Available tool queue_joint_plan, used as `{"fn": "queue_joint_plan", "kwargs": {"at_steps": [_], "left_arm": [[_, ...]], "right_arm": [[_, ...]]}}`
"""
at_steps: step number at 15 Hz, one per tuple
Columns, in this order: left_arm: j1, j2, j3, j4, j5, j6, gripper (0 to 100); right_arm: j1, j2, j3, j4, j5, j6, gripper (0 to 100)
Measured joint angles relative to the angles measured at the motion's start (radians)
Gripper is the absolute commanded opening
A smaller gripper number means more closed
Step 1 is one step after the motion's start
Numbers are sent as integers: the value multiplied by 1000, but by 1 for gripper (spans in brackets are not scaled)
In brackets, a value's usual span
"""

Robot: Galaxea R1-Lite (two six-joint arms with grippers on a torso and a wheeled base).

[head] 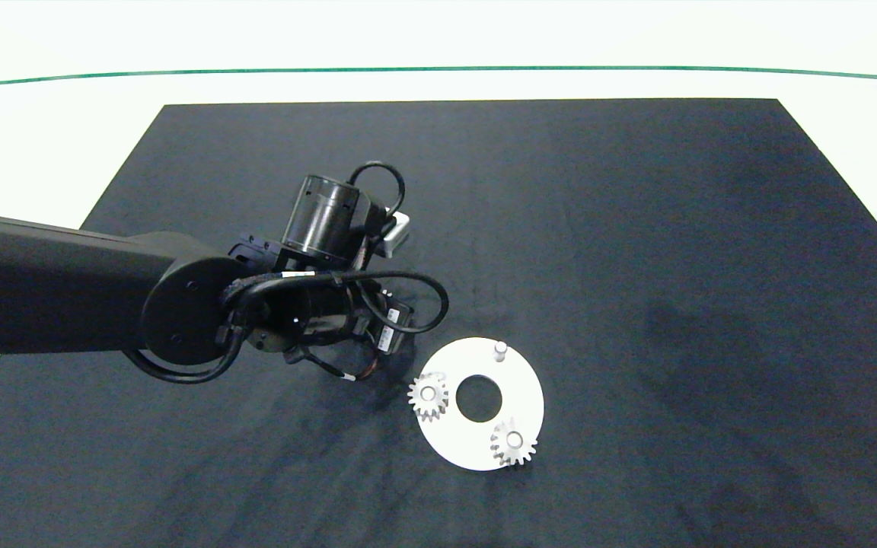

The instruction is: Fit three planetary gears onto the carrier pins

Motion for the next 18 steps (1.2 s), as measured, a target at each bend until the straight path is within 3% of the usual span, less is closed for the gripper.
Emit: {"fn": "queue_joint_plan", "kwargs": {"at_steps": [8,12,18], "left_arm": [[-5,1,40,-33,3,2,41],[-7,-16,63,-71,5,3,33],[-24,-53,75,-73,5,-5,21]], "right_arm": [[1,7,1,0,1,1,100],[0,4,7,-2,1,-14,100],[-1,11,30,-36,-2,-15,100]]}}
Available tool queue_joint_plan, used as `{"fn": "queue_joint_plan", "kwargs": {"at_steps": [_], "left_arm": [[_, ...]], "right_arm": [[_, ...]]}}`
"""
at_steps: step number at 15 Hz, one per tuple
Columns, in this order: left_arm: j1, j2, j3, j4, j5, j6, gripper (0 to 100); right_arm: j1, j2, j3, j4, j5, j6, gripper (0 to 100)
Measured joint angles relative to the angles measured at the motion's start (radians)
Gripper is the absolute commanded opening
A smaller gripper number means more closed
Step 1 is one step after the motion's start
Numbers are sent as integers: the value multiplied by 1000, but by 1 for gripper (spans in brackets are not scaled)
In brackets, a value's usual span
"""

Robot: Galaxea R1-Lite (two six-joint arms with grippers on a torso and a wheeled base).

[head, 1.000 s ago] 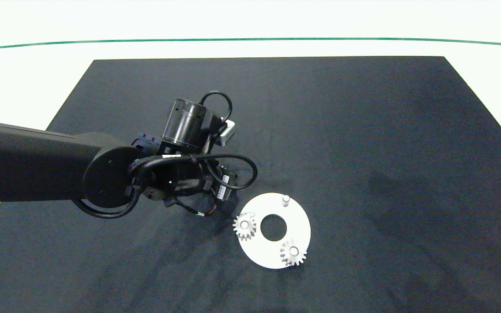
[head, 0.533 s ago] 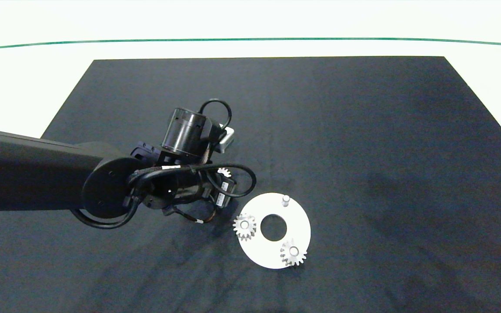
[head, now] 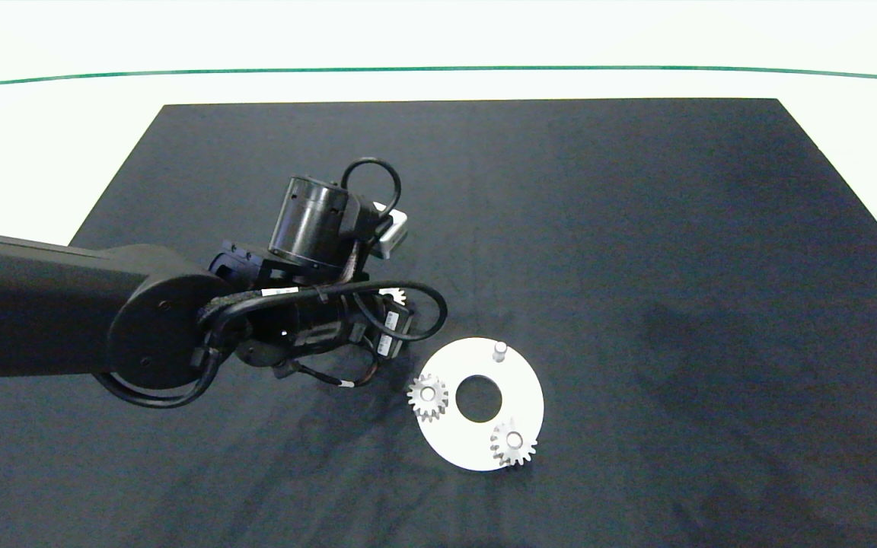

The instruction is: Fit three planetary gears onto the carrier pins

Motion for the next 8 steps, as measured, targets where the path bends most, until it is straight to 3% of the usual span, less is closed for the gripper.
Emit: {"fn": "queue_joint_plan", "kwargs": {"at_steps": [3,8], "left_arm": [[-54,-60,50,2,0,5,16],[-185,-135,103,0,6,7,16]], "right_arm": [[0,1,5,-1,0,0,100],[-4,-10,5,-3,-7,0,100]]}}
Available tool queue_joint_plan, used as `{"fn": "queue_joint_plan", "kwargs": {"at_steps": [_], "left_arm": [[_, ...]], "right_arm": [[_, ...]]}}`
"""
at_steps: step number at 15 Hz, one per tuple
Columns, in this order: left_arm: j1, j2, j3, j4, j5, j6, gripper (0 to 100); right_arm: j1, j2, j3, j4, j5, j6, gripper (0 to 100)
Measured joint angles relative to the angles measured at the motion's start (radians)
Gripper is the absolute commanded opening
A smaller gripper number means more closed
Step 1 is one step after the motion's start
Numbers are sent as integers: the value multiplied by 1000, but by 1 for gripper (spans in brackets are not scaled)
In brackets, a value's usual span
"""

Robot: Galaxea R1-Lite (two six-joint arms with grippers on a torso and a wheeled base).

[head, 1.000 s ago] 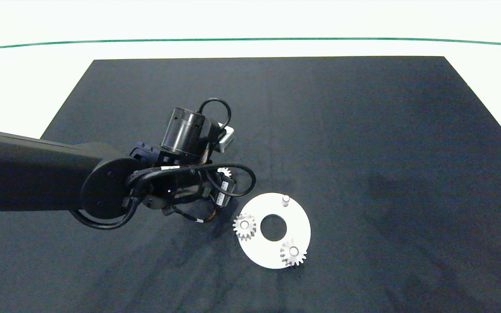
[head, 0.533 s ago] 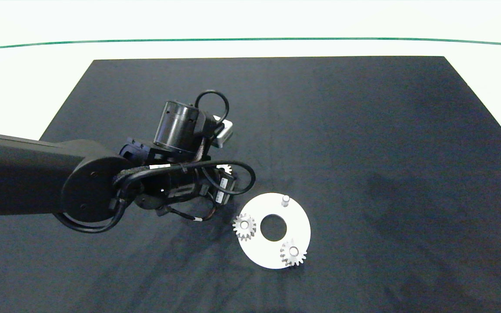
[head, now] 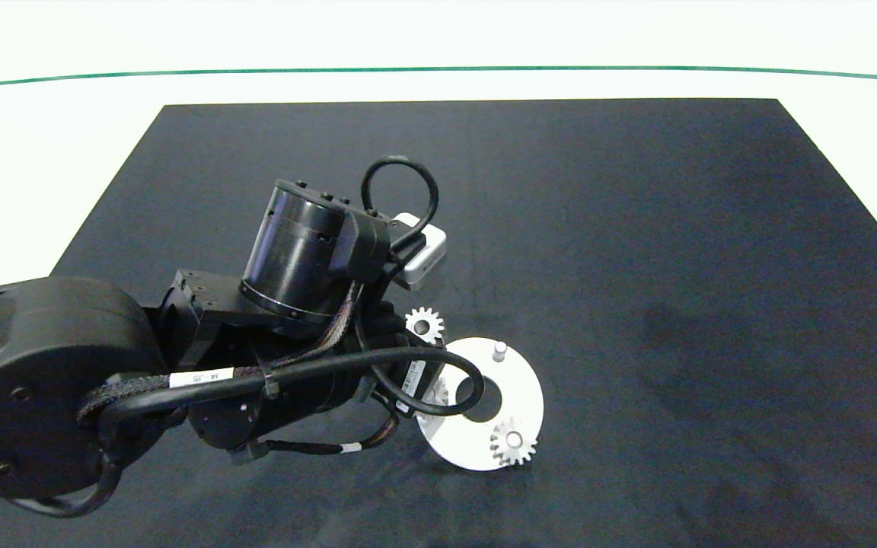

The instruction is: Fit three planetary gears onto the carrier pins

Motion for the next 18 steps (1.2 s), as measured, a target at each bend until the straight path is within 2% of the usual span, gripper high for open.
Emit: {"fn": "queue_joint_plan", "kwargs": {"at_steps": [2,3,7,15,18], "left_arm": [[-25,5,-3,-27,45,2,16],[-41,11,-4,-44,53,4,16],[-113,25,-17,-52,57,9,16],[-125,100,-93,-58,57,22,16],[-123,133,-139,-33,57,56,16]], "right_arm": [[0,-17,3,-1,0,0,100],[-1,-23,3,-3,0,0,100],[0,-40,0,-13,0,-6,100],[1,-37,3,-19,0,-7,100],[1,-37,3,-19,1,-14,100]]}}
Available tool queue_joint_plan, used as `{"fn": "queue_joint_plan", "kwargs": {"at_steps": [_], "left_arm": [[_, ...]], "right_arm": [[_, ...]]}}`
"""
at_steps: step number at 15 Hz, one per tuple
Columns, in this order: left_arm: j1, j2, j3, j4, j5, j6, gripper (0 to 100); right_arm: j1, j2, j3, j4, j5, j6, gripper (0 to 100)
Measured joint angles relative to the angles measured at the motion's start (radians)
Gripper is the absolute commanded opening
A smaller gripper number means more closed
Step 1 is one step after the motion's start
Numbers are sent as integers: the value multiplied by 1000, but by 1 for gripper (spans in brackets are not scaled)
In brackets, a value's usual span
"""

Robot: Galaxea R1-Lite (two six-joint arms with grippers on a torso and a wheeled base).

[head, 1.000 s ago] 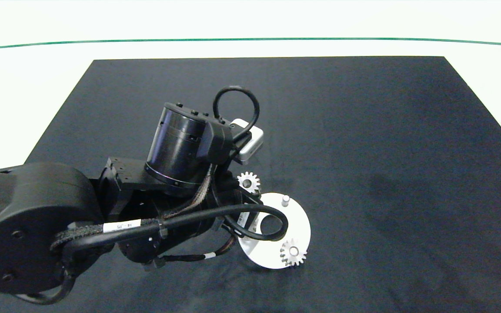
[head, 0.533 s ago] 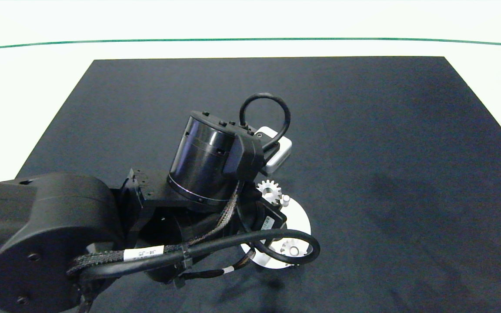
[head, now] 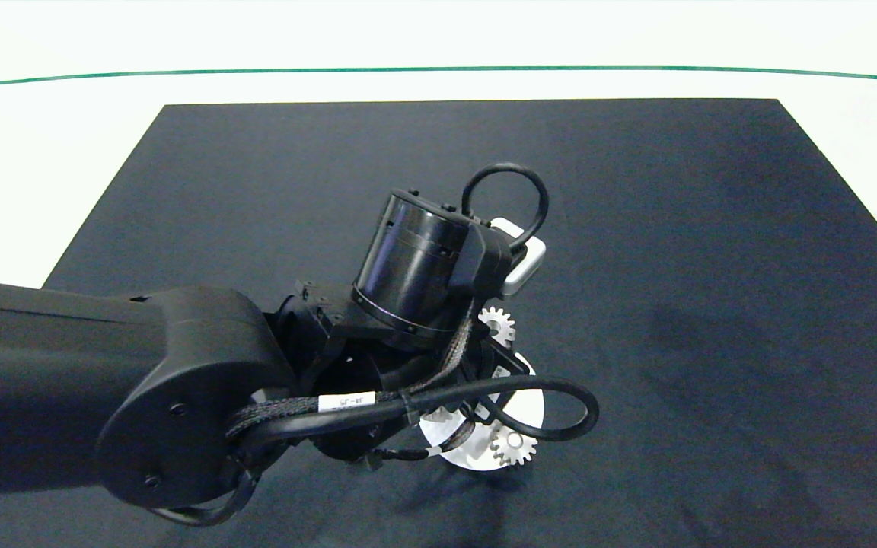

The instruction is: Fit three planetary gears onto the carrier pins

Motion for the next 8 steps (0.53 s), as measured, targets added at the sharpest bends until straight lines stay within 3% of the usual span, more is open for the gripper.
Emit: {"fn": "queue_joint_plan", "kwargs": {"at_steps": [5,8], "left_arm": [[-1,53,-74,89,0,21,16],[-1,77,-103,94,0,24,16]], "right_arm": [[0,-1,0,-1,0,0,100],[0,-3,0,-5,0,0,100]]}}
